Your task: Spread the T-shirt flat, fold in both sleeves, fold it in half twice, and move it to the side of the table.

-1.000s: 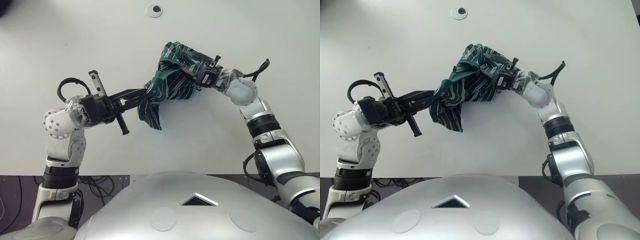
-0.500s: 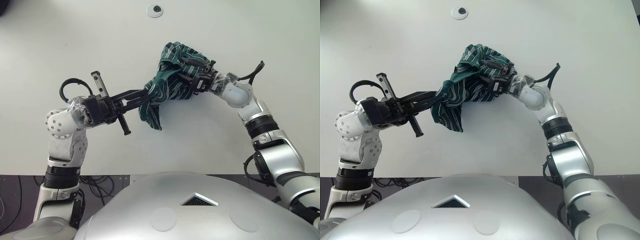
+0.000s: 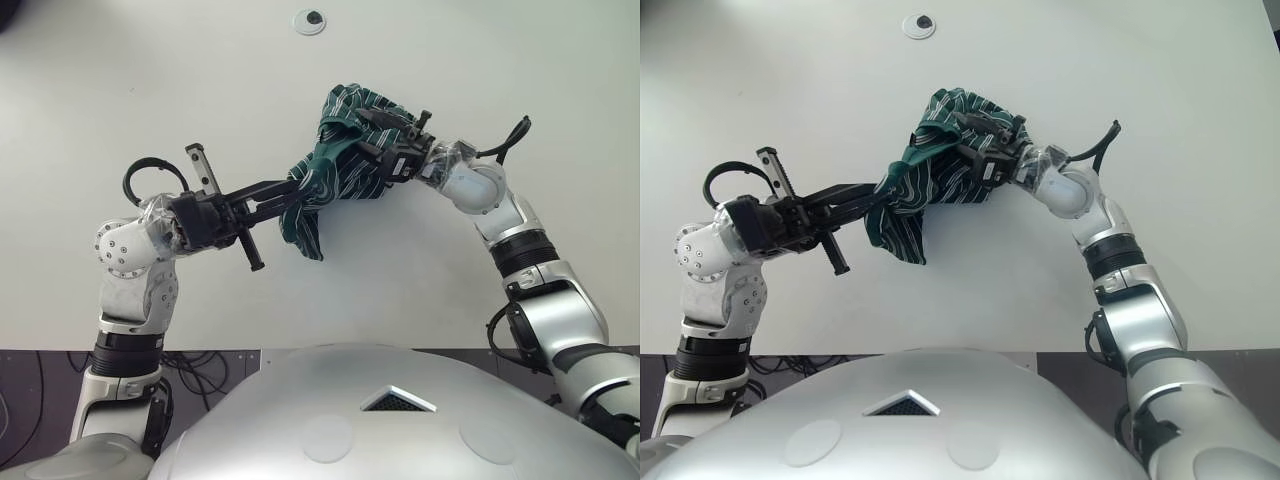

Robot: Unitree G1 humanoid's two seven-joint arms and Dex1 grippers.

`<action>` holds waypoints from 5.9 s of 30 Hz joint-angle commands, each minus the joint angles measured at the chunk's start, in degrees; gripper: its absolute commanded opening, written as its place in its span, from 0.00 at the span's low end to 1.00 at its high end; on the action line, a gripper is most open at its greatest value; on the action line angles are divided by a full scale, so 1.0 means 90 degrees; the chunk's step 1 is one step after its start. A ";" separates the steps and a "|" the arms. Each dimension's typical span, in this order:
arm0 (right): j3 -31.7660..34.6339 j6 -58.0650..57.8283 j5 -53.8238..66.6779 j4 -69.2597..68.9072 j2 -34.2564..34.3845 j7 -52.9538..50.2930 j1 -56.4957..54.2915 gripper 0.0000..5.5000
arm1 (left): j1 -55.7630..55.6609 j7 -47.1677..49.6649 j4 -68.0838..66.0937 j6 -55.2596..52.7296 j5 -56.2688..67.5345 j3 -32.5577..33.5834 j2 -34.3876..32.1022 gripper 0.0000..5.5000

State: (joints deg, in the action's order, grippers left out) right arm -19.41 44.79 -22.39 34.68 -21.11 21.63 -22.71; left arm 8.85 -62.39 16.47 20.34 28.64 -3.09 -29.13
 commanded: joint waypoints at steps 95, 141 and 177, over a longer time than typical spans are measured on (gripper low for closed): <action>-0.0265 -0.2584 0.5017 -0.5532 -0.5270 0.2970 0.5432 0.06 | 0.1148 0.2667 0.0682 0.0609 -0.2793 -0.2649 -0.5571 0.12; 0.1649 -0.2425 0.1557 -0.3419 -0.3913 0.2176 0.4281 0.24 | -0.4641 0.4744 -0.8449 0.2556 -0.4931 -0.1740 -0.0074 0.29; 0.2043 -0.2377 0.1653 -0.3950 -0.3306 0.1611 0.4544 0.25 | 0.1081 -0.0368 -0.2928 -0.3537 -0.0029 0.0782 -0.1836 0.29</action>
State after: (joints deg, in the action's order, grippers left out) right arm -1.02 24.07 -6.83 -0.07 -52.00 36.08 18.68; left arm 16.98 -65.41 -8.69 -10.74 30.99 5.01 -46.24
